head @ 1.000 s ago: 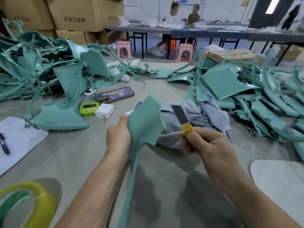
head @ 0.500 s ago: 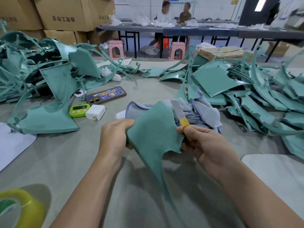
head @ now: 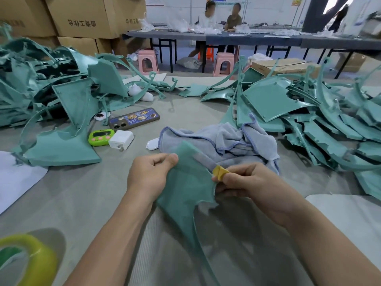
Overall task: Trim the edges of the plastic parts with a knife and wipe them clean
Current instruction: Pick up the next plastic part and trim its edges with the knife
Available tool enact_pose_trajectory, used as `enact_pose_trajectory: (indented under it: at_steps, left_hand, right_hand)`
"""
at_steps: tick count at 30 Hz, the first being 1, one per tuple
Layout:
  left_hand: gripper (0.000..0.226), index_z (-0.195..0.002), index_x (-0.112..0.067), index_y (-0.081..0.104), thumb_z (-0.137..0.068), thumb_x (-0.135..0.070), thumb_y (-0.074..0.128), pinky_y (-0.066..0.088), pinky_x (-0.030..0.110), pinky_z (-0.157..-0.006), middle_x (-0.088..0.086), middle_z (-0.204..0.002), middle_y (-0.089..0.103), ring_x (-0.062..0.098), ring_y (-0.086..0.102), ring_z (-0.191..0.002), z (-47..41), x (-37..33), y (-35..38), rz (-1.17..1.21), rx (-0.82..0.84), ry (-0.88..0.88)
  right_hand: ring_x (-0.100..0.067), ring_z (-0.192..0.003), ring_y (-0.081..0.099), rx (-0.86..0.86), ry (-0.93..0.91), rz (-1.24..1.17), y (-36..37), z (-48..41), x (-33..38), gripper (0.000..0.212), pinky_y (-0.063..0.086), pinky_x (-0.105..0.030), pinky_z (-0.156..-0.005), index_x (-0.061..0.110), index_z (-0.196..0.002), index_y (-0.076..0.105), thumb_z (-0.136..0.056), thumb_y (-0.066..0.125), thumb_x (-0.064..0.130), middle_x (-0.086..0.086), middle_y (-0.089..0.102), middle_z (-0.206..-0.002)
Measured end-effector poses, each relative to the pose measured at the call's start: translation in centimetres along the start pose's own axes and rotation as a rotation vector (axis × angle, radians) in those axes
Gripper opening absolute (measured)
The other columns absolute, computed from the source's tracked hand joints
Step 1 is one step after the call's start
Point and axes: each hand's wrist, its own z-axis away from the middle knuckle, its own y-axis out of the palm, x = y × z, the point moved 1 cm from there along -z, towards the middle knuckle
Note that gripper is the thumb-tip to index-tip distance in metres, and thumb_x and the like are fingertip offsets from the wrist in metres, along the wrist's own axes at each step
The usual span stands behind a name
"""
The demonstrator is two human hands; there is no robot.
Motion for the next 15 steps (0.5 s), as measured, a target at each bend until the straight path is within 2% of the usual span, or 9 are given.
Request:
enact_pose_trajectory:
  at_steps: [2,5,7,9,12,15]
  left_hand:
    - [0.034,-0.075,-0.038,0.079,-0.062,-0.067,0.068,0.058,0.051,-0.088,-0.005,-0.079,0.077,0.017,0.066,-0.074,-0.2,-0.1,-0.3,0.005,-0.081,-0.028]
    - [0.019,-0.076,-0.046,0.079,-0.065,-0.059,0.071,0.060,0.048,-0.087,-0.015,-0.074,0.076,0.017,0.073,-0.080,-0.7,0.1,-1.4,0.096,-0.197,-0.107]
    - [0.019,-0.078,-0.041,0.080,-0.065,-0.055,0.074,0.059,0.051,-0.088,-0.011,-0.076,0.077,0.020,0.075,-0.082,-0.8,0.1,-1.6,0.165,-0.214,-0.137]
    - [0.021,-0.078,-0.036,0.081,-0.065,-0.052,0.075,0.060,0.053,-0.087,-0.007,-0.077,0.078,0.023,0.075,-0.082,-0.7,0.0,-1.5,0.183,-0.208,-0.161]
    - [0.025,-0.077,-0.028,0.082,-0.064,-0.049,0.076,0.060,0.056,-0.085,0.002,-0.079,0.079,0.028,0.076,-0.082,-0.6,-0.1,-1.3,0.214,-0.165,-0.201]
    - [0.026,-0.073,-0.026,0.081,-0.062,-0.049,0.076,0.060,0.056,-0.082,0.004,-0.076,0.078,0.030,0.076,-0.081,-0.7,-0.1,-1.5,0.191,-0.196,-0.198]
  right_hand:
    - [-0.026,-0.084,0.073,-0.099,-0.029,-0.075,-0.5,-0.1,0.0,0.019,0.059,-0.030,-0.078,0.004,-0.089,0.081,-0.095,0.063,0.006,-0.018,0.078,-0.094]
    - [-0.022,-0.064,0.062,-0.242,-0.157,-0.039,-1.1,-0.3,-0.2,0.024,0.051,-0.024,-0.059,0.007,-0.080,0.080,-0.095,0.062,0.002,-0.017,0.075,-0.078]
    - [-0.019,-0.057,0.055,-0.250,-0.274,0.108,-1.2,-0.3,-0.5,0.025,0.047,-0.025,-0.055,0.012,-0.079,0.080,-0.095,0.064,0.001,-0.013,0.072,-0.068]
    - [-0.016,-0.057,0.054,-0.200,-0.345,0.277,-1.1,-0.3,-0.7,0.020,0.045,-0.028,-0.055,0.015,-0.077,0.079,-0.093,0.068,0.009,-0.008,0.070,-0.065]
    - [-0.013,-0.055,0.052,-0.135,-0.328,0.458,-0.8,-0.5,-1.4,0.016,0.041,-0.037,-0.055,0.016,-0.075,0.075,-0.088,0.067,0.021,-0.004,0.067,-0.063]
    - [-0.005,-0.053,0.050,-0.260,-0.340,0.533,-0.7,-0.9,-2.0,0.024,0.040,-0.026,-0.053,0.026,-0.071,0.072,-0.091,0.070,0.014,0.006,0.065,-0.060]
